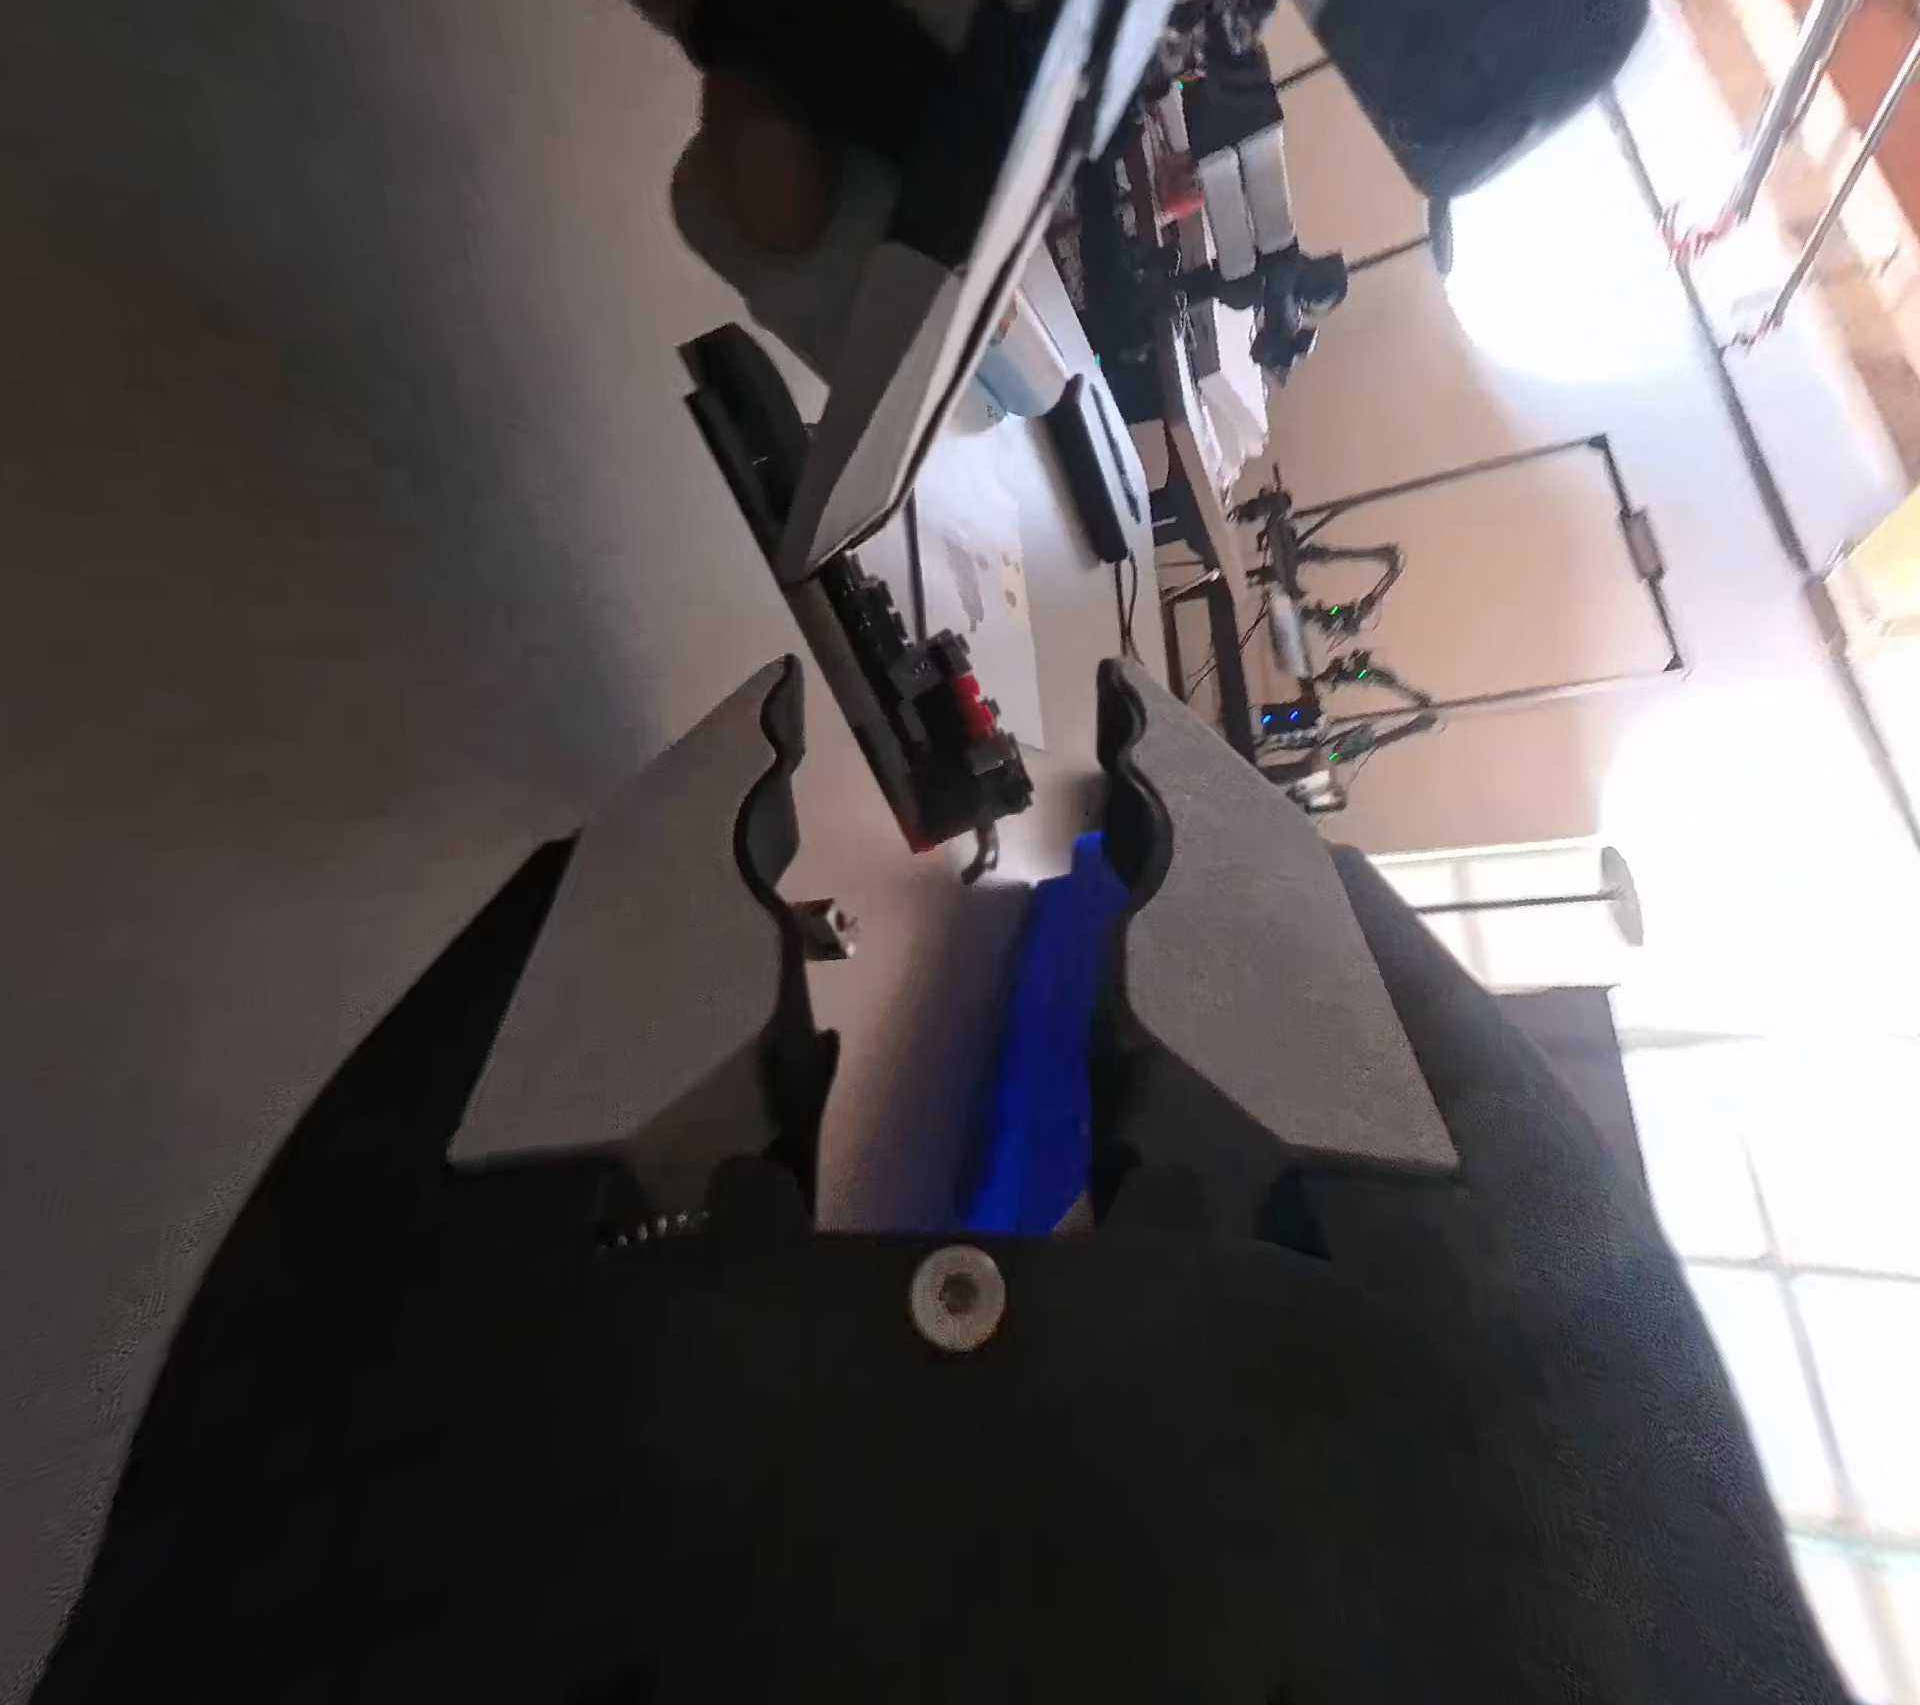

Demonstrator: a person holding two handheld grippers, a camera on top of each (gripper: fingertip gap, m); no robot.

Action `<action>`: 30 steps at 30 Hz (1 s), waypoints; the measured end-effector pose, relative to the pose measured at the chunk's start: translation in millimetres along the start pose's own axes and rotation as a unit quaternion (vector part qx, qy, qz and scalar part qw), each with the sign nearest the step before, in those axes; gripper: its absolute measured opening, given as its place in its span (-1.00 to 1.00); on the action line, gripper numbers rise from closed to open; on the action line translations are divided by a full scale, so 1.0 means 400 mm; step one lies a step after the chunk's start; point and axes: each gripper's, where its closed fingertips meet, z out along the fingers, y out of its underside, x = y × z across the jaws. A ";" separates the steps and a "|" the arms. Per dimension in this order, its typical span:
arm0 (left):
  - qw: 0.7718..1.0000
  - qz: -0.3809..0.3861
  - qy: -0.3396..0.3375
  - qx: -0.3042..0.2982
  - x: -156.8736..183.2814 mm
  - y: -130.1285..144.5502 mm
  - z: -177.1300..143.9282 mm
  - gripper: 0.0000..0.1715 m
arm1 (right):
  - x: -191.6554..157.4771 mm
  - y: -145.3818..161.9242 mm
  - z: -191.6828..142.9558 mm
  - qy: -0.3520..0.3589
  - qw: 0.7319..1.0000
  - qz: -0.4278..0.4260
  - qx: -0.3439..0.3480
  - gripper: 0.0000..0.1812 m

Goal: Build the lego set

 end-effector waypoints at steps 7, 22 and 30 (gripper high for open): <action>1.000 0.006 0.010 -0.015 0.003 -0.005 -0.012 -0.64 | -0.009 -0.002 0.033 -0.016 0.996 -0.090 0.006 -0.21; 1.000 0.015 0.015 -0.022 0.014 -0.006 -0.020 -0.64 | -0.031 0.001 0.058 -0.046 0.990 -0.131 0.002 -0.39; 0.999 0.013 0.019 -0.027 0.014 -0.006 -0.016 -0.64 | -0.027 0.015 0.062 -0.044 0.992 -0.121 -0.011 -0.61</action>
